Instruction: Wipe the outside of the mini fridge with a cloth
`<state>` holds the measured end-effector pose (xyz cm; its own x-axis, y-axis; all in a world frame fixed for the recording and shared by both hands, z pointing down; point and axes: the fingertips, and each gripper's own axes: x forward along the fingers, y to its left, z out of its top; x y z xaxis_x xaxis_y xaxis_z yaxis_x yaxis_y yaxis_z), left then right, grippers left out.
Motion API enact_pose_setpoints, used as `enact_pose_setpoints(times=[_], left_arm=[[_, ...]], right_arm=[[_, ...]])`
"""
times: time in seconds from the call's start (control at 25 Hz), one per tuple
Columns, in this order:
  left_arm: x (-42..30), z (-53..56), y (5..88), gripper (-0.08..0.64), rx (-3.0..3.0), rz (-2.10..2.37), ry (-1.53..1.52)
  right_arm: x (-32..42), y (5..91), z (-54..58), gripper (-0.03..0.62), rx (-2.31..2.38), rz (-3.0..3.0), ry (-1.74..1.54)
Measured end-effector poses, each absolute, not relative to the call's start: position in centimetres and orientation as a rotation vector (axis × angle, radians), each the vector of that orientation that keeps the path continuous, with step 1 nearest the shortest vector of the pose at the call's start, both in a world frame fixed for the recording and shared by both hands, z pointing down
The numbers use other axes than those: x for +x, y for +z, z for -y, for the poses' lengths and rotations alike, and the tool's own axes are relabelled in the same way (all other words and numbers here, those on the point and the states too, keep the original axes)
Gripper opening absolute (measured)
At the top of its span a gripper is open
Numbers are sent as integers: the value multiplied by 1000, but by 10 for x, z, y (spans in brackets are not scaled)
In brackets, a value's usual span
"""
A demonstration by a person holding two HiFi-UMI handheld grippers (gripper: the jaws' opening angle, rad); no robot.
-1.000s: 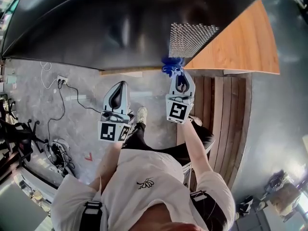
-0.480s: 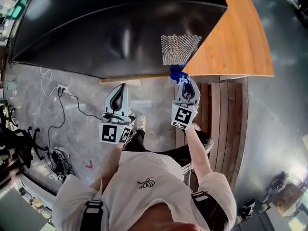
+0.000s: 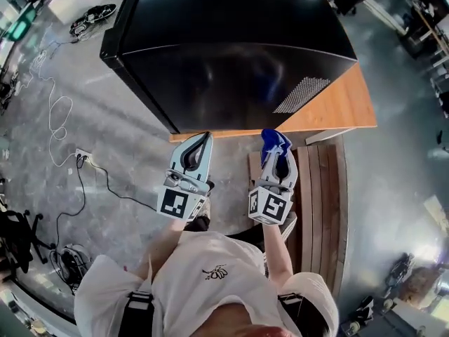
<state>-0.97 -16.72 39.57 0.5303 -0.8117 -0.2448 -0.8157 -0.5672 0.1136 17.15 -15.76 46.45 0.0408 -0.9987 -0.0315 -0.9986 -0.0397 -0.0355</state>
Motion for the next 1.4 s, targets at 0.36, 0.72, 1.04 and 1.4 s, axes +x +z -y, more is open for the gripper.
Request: enact_pose_setpoints(times=[0.36, 0.72, 1.04, 1.4], left_arm=[[-52, 122, 371, 5, -2645, -1637, 368], [-39, 22, 362, 5, -2599, -1766, 268], [-20, -47, 321, 5, -2545, -1701, 283], [-32, -80, 320, 5, -2537, -1681, 377]], right_arm=[[124, 392, 112, 61, -2060, -2088, -178], [131, 363, 35, 61, -1913, -2295, -141], [134, 353, -37, 61, -1822, -2345, -178], [121, 358, -76, 61, -1834, -2364, -139]])
